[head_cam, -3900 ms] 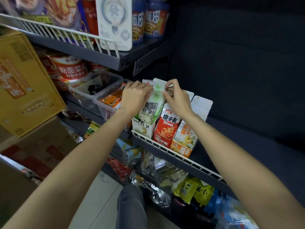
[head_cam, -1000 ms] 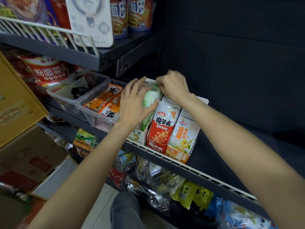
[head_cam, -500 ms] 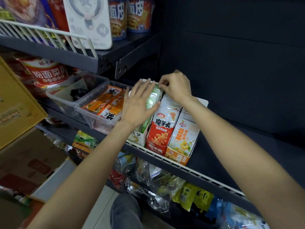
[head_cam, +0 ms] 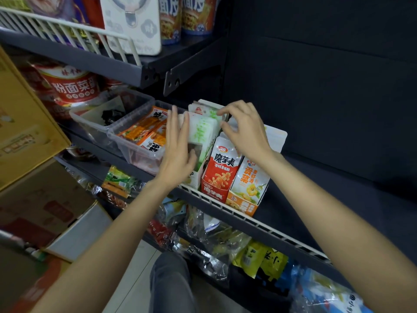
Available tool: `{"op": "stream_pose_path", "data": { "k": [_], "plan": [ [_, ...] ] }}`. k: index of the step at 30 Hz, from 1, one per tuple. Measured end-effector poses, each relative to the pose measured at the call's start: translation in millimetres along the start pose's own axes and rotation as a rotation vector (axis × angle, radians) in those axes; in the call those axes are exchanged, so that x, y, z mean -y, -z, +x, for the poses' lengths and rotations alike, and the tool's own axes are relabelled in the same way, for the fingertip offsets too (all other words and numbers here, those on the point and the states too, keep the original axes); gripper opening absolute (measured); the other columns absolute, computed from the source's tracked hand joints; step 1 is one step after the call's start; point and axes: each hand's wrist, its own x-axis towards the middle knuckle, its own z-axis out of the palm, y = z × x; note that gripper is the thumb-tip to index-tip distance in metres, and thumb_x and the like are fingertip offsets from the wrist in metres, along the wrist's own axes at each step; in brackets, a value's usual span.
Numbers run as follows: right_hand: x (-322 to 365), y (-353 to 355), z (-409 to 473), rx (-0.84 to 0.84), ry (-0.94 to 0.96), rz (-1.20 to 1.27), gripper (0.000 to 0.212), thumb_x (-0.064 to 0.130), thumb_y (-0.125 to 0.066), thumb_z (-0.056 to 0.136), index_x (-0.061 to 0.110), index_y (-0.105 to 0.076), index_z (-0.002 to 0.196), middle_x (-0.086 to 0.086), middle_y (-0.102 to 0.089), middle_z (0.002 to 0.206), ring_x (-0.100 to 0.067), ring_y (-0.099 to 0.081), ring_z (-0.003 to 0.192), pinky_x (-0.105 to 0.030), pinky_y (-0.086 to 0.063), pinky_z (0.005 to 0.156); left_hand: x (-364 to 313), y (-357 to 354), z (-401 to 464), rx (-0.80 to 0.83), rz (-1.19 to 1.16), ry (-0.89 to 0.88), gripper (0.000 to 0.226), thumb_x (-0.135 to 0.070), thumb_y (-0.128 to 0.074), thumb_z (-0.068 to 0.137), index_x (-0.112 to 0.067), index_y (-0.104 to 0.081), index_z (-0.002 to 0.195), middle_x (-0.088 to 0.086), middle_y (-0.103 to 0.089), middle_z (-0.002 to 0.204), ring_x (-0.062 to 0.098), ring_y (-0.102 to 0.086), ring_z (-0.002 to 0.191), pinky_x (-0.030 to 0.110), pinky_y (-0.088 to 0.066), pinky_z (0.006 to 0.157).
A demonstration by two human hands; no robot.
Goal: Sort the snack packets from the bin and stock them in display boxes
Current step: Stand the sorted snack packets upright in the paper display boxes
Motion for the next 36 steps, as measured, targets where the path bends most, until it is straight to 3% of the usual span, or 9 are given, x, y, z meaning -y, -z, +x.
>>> {"op": "stream_pose_path", "data": {
  "k": [3,5,8,10,14,18,24,31,36],
  "plan": [
    [8.4,-3.8,-12.0,-0.049,0.176,-0.074,0.014,0.016,-0.061,0.088,0.013,-0.067,0.1,-0.002,-0.061,0.099,-0.021,-0.051,0.096,-0.03,-0.035,0.082,-0.5,10.2,-17.9,-0.067,0.114,0.012,0.053,-0.003,-0.064,0.081,-0.003,-0.042,0.13,0.015,-0.034,0.132,0.029,-0.034,0.124,0.031,-0.032,0.105],
    [13.4,-5.6,-16.1,-0.096,0.35,-0.159,0.013,0.015,-0.063,0.086,0.011,-0.068,0.097,-0.004,-0.063,0.098,-0.021,-0.049,0.096,-0.03,-0.034,0.081,-2.5,15.2,-20.7,0.02,0.184,0.028,0.037,-0.01,-0.063,0.084,-0.006,-0.052,0.118,0.012,-0.049,0.116,0.025,-0.046,0.108,0.033,-0.044,0.09],
    [24.1,-15.3,-17.9,-0.125,0.582,-0.327,0.01,0.012,-0.064,0.084,0.009,-0.068,0.092,-0.008,-0.065,0.099,-0.024,-0.046,0.098,-0.032,-0.034,0.081,-2.1,17.9,-15.6,0.16,0.307,0.01,0.036,-0.017,-0.062,0.084,-0.009,-0.055,0.119,0.008,-0.056,0.115,0.026,-0.055,0.103,0.04,-0.046,0.086],
    [27.2,-26.5,-15.4,-0.029,0.661,-0.466,0.012,0.011,-0.059,0.083,0.009,-0.07,0.088,-0.007,-0.067,0.101,-0.024,-0.052,0.102,-0.032,-0.035,0.085,-2.4,17.4,-13.4,0.215,0.381,-0.012,0.037,-0.012,-0.061,0.08,-0.007,-0.058,0.116,0.009,-0.058,0.117,0.029,-0.058,0.105,0.042,-0.045,0.089],
    [18.0,-36.1,-2.7,0.379,0.358,-0.59,0.038,0.036,-0.037,0.099,0.018,-0.068,0.112,0.001,-0.06,0.128,-0.019,-0.051,0.12,-0.034,-0.017,0.107,-0.7,19.3,-18.6,0.269,0.448,0.047,0.045,-0.016,-0.055,0.082,-0.009,-0.057,0.126,0.009,-0.06,0.124,0.028,-0.056,0.113,0.038,-0.035,0.103],
    [10.4,-34.7,12.3,0.463,0.186,-0.566,0.042,0.049,-0.036,0.097,0.027,-0.068,0.113,0.008,-0.054,0.137,-0.015,-0.049,0.126,-0.038,-0.011,0.113,-3.4,19.8,-21.1,0.303,0.448,0.12,0.048,-0.021,-0.051,0.083,-0.012,-0.054,0.129,0.012,-0.061,0.123,0.03,-0.052,0.118,0.033,-0.024,0.11],
    [10.0,-29.4,13.7,0.387,0.151,-0.438,0.034,0.041,-0.043,0.097,0.023,-0.069,0.111,0.006,-0.06,0.128,-0.017,-0.049,0.118,-0.033,-0.018,0.101,-7.4,23.0,-17.8,0.301,0.368,0.132,0.05,-0.02,-0.053,0.085,-0.012,-0.049,0.134,0.011,-0.054,0.129,0.027,-0.049,0.121,0.037,-0.025,0.11],
    [7.9,-17.3,34.7,0.054,-0.048,-0.236,0.03,0.021,-0.058,0.09,0.017,-0.062,0.12,-0.007,-0.055,0.121,-0.025,-0.045,0.115,-0.034,-0.032,0.097,-5.7,17.7,-6.5,0.233,0.337,0.096,0.048,-0.037,-0.057,0.089,-0.016,-0.052,0.132,0.009,-0.047,0.135,0.028,-0.043,0.121,0.04,-0.035,0.099],
    [-2.4,-14.8,55.7,0.231,-0.135,-0.344,0.035,0.029,-0.053,0.092,0.016,-0.056,0.125,-0.011,-0.064,0.113,-0.03,-0.049,0.113,-0.038,-0.031,0.099,-4.6,9.6,2.5,0.227,0.372,0.131,0.057,-0.047,-0.06,0.085,-0.021,-0.049,0.134,0.008,-0.041,0.142,0.029,-0.041,0.123,0.041,-0.034,0.097]
  ]
}}
